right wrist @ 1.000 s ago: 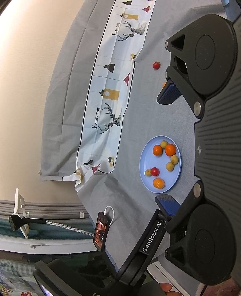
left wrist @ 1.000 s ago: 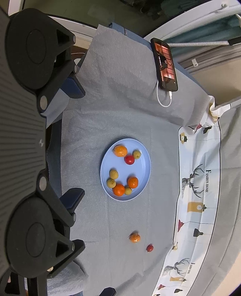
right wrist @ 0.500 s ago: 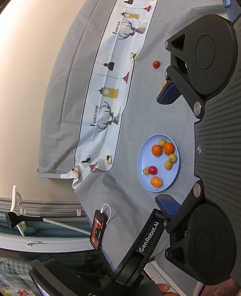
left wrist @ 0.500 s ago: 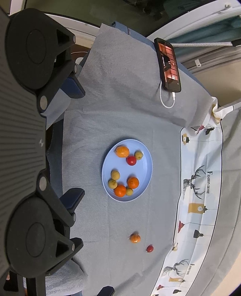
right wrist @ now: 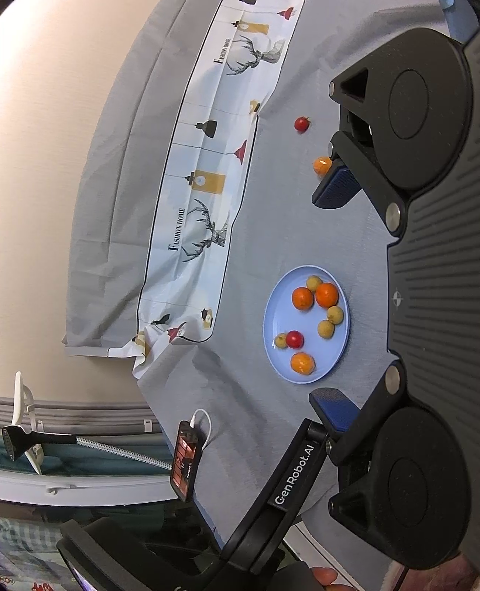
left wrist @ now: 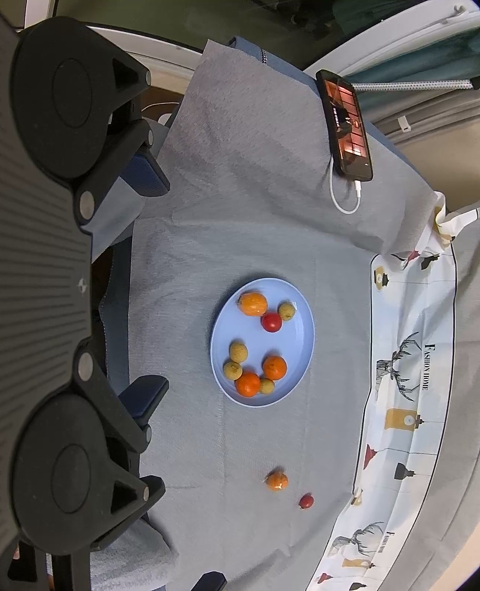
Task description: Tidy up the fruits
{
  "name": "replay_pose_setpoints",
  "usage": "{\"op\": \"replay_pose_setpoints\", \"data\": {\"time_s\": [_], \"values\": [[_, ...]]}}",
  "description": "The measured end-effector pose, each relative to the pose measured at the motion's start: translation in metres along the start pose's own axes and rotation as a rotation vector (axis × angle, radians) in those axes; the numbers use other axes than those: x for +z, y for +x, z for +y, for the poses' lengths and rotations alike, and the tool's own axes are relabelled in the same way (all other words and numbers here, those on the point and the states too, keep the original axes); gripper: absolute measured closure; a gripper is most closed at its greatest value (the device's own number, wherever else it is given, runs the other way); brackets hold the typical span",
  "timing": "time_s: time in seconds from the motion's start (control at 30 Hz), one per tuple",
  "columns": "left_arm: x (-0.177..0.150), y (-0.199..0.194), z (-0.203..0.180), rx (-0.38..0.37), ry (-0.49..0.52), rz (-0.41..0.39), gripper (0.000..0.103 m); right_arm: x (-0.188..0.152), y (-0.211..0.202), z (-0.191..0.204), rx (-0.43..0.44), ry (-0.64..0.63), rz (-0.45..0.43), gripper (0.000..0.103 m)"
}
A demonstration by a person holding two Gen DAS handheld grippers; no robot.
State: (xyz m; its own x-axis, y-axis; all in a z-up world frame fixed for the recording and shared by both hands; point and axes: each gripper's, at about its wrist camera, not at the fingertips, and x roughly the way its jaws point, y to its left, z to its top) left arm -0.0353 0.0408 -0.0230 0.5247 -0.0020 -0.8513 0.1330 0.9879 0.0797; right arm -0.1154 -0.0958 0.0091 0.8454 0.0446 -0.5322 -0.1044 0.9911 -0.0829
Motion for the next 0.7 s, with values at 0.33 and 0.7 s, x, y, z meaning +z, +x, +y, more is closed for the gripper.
{"op": "replay_pose_setpoints", "data": {"time_s": [0.33,0.7], "values": [[0.002,0.010,-0.005,0.009,0.010,0.027,0.000,-0.005,0.007,-0.003,0.005,0.022,0.021,0.001],[0.009,0.025,-0.018,0.034,0.035,0.072,0.000,-0.009,0.020,-0.013,0.023,0.070,0.047,0.001]]}}
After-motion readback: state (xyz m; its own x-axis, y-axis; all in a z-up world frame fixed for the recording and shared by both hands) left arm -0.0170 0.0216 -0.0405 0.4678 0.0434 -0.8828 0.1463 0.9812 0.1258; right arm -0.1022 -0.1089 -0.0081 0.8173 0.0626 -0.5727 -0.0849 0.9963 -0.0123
